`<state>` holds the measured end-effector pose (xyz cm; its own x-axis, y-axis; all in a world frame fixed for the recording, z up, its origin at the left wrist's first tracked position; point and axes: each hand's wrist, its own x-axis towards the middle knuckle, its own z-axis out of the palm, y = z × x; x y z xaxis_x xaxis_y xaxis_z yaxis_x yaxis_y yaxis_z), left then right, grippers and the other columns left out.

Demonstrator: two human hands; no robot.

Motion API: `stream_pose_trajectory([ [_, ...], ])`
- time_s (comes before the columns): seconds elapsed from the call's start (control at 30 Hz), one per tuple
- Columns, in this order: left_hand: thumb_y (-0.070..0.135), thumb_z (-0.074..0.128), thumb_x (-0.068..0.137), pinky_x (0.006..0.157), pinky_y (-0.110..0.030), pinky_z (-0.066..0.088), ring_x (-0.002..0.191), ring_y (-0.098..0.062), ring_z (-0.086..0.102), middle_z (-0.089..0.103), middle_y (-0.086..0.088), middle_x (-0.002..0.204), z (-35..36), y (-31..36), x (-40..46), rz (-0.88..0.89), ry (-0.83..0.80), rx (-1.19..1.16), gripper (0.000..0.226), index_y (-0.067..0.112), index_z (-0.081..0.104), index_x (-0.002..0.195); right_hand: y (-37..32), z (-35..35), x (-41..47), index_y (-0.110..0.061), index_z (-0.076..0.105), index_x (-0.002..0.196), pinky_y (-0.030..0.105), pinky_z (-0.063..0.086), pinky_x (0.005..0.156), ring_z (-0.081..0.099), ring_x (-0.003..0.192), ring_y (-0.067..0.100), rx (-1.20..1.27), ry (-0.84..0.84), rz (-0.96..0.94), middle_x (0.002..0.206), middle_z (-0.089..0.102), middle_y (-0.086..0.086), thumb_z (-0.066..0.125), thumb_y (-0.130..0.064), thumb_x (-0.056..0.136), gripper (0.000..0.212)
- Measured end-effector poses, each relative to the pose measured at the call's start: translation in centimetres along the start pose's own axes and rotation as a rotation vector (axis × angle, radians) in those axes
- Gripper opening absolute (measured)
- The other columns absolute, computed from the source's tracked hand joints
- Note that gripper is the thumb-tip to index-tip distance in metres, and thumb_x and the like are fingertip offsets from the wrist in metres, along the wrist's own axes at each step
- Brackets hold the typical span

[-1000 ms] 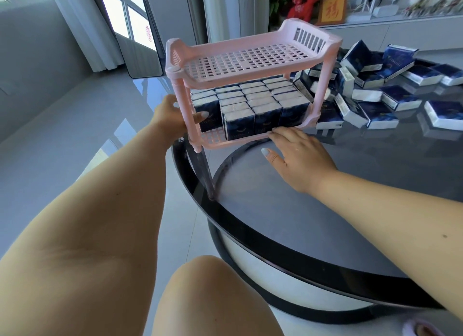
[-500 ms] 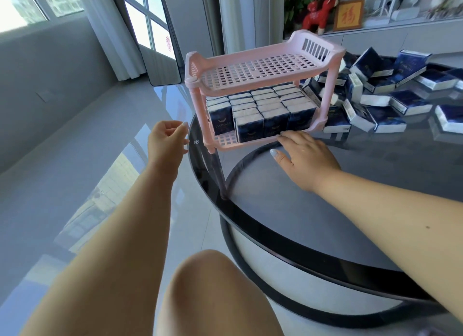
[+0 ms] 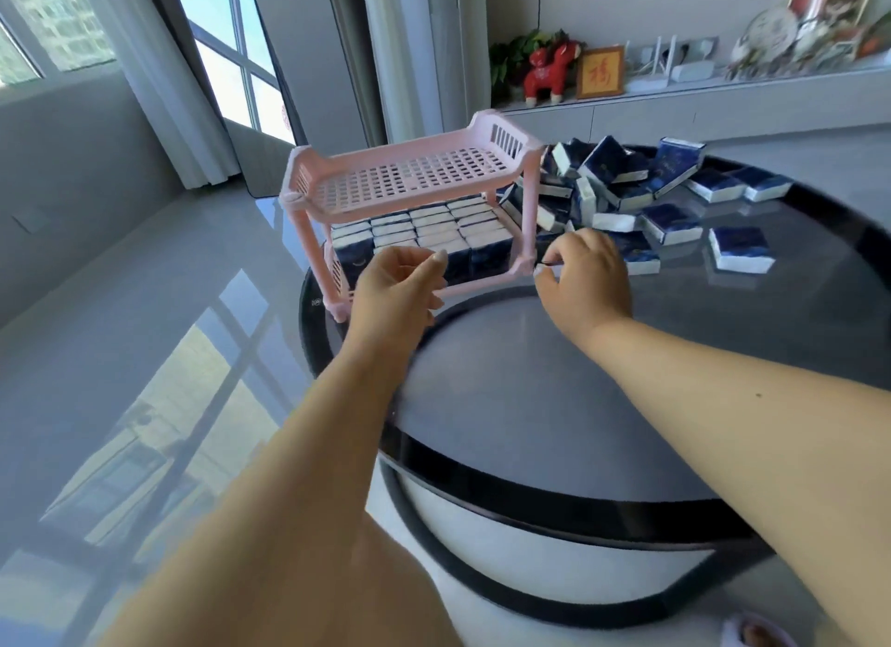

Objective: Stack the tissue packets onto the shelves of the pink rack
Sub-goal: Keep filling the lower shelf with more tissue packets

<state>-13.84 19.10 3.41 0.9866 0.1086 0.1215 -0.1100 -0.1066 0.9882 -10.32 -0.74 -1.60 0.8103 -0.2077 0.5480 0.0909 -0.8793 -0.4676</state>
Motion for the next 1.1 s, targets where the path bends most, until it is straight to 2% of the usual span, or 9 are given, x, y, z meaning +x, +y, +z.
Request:
stream_pose_trajectory([
  [0.1, 0.023, 0.063, 0.093, 0.057, -0.026, 0.048, 0.061, -0.012, 0.054, 0.063, -0.001, 0.078, 3.6, 0.3, -0.7, -0.083, -0.124, -0.010, 0.009, 0.017, 0.060, 0.088, 2.6, -1.3, 1.9, -0.010, 0.056, 0.102, 0.038, 0.036, 0.090, 0.045, 0.109, 0.032, -0.134, -0.046, 0.085, 0.113, 0.054, 0.012, 0.063, -0.026, 0.081, 0.028],
  [0.2, 0.023, 0.061, 0.094, 0.059, -0.026, 0.048, 0.064, -0.013, 0.054, 0.062, -0.001, 0.081, 5.7, -0.4, -1.4, -0.143, -0.194, -0.028, 0.010, 0.014, 0.061, 0.095, 4.7, -2.1, 3.5, -0.020, 0.050, 0.119, 0.040, 0.035, 0.095, 0.038, 0.119, 0.030, -0.263, -0.162, 0.177, 0.125, 0.046, 0.009, 0.066, -0.046, 0.077, 0.052],
  [0.4, 0.021, 0.062, 0.093, 0.060, -0.026, 0.049, 0.063, -0.012, 0.055, 0.063, 0.000, 0.079, 6.7, -3.0, -1.6, -0.205, -0.146, -0.019, 0.007, 0.015, 0.060, 0.090, 6.6, -0.6, 5.3, -0.033, 0.031, 0.140, 0.054, 0.028, 0.106, 0.009, 0.140, 0.033, -0.255, -0.534, 0.408, 0.150, 0.017, 0.007, 0.055, -0.069, 0.072, 0.081],
  [0.5, 0.020, 0.061, 0.094, 0.060, -0.025, 0.049, 0.064, -0.012, 0.055, 0.062, -0.001, 0.079, 6.7, -3.8, -1.6, -0.240, -0.125, -0.008, 0.007, 0.013, 0.061, 0.093, 6.2, 0.2, 5.7, -0.029, 0.030, 0.141, 0.055, 0.027, 0.105, 0.007, 0.141, 0.034, -0.249, -0.515, 0.468, 0.154, 0.013, 0.005, 0.054, -0.075, 0.069, 0.089],
  [0.6, 0.020, 0.060, 0.094, 0.059, -0.023, 0.049, 0.064, -0.012, 0.055, 0.063, 0.000, 0.079, 6.8, -4.1, -1.5, -0.233, -0.136, 0.034, 0.011, 0.010, 0.062, 0.098, 5.8, 0.7, 5.7, -0.026, 0.033, 0.140, 0.054, 0.029, 0.104, 0.012, 0.140, 0.037, -0.271, -0.471, 0.482, 0.154, 0.014, 0.007, 0.051, -0.072, 0.075, 0.081],
  [0.73, 0.020, 0.060, 0.095, 0.058, -0.022, 0.049, 0.065, -0.012, 0.055, 0.063, -0.001, 0.081, 6.8, -4.2, -1.2, -0.231, -0.155, 0.059, 0.013, 0.008, 0.062, 0.100, 6.0, 0.5, 5.1, -0.023, 0.048, 0.128, 0.046, 0.036, 0.097, 0.028, 0.128, 0.036, -0.319, -0.408, 0.383, 0.144, 0.030, 0.009, 0.045, -0.054, 0.085, 0.054],
  [0.87, 0.019, 0.060, 0.095, 0.055, -0.021, 0.049, 0.063, -0.011, 0.054, 0.063, -0.001, 0.080, 6.8, -4.3, -1.1, -0.234, -0.157, 0.054, 0.013, 0.007, 0.062, 0.100, 6.4, -0.6, 3.9, -0.018, 0.050, 0.086, 0.042, 0.038, 0.092, 0.036, 0.116, 0.034, -0.272, -0.357, 0.316, 0.130, 0.043, 0.005, 0.044, -0.045, 0.086, 0.028],
  [0.97, 0.018, 0.060, 0.094, 0.054, -0.020, 0.048, 0.062, -0.011, 0.053, 0.062, -0.001, 0.078, 6.9, -4.5, -1.2, -0.229, -0.156, 0.065, 0.012, 0.007, 0.062, 0.098, 6.5, -1.8, 2.8, -0.020, 0.038, 0.064, 0.037, 0.040, 0.087, 0.039, 0.109, 0.032, -0.196, -0.341, 0.298, 0.124, 0.047, 0.003, 0.047, -0.043, 0.085, 0.032],
  [1.1, 0.018, 0.060, 0.094, 0.058, -0.021, 0.049, 0.064, -0.011, 0.055, 0.063, -0.004, 0.084, 6.9, -4.7, -1.5, -0.216, -0.163, 0.108, 0.015, 0.005, 0.063, 0.099, 6.4, -2.9, 0.0, -0.018, 0.039, 0.059, 0.029, 0.033, 0.073, 0.046, 0.096, 0.029, -0.089, -0.276, 0.263, 0.119, 0.052, 0.000, 0.050, -0.038, 0.083, 0.034],
])
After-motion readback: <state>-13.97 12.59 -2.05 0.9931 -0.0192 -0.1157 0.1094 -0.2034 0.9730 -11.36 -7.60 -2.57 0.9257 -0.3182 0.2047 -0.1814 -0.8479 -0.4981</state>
